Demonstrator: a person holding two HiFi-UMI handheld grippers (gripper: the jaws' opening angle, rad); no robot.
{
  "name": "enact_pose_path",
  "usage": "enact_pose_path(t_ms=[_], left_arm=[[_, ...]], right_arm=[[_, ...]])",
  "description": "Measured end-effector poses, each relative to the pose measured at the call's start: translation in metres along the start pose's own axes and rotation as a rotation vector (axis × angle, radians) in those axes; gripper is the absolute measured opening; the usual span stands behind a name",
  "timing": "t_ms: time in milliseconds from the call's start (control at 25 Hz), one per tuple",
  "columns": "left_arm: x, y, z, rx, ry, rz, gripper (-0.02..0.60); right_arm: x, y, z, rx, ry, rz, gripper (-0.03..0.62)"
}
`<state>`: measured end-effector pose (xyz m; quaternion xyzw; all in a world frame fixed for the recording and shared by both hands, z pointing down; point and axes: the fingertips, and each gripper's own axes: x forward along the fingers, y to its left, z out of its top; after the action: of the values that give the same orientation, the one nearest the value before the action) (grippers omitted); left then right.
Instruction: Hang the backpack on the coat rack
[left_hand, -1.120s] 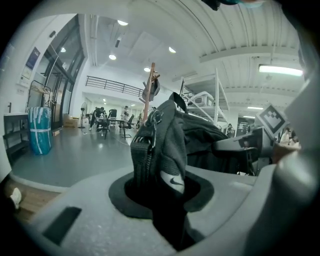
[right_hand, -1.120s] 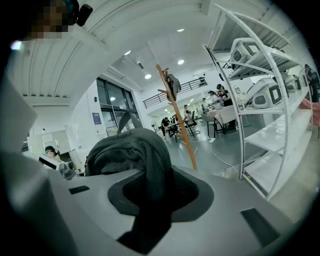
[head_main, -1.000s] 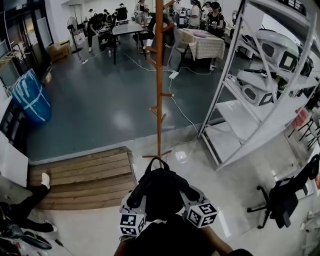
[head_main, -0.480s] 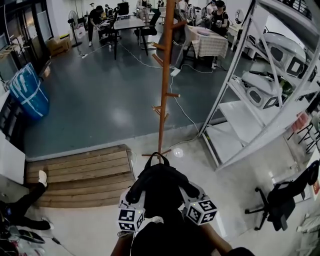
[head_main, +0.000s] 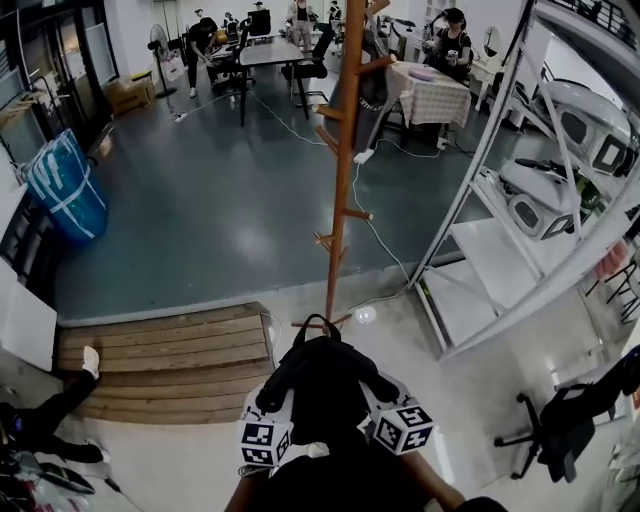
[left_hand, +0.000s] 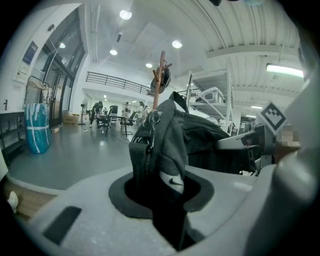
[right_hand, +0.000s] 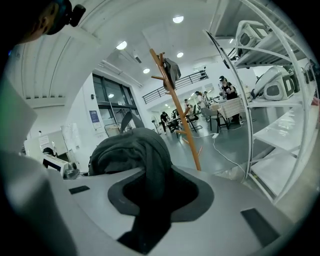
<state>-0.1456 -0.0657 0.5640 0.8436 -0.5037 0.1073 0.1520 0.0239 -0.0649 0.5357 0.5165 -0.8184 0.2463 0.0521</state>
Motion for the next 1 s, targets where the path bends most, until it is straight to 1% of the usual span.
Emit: enact_pose_path(t_ms=[480, 1000], left_arm=[[0.064, 0.034, 0.011, -0.015, 0.022, 0.013, 0.107], [0.133, 0.062, 0.014, -0.033, 0.07, 0.012, 0.107]], right_arm=[[0.064, -0.031, 0.019, 0.011, 0.028, 0.022, 0.091], [0.125, -0.067, 0.034, 0.028, 0.057, 0.01, 0.091]])
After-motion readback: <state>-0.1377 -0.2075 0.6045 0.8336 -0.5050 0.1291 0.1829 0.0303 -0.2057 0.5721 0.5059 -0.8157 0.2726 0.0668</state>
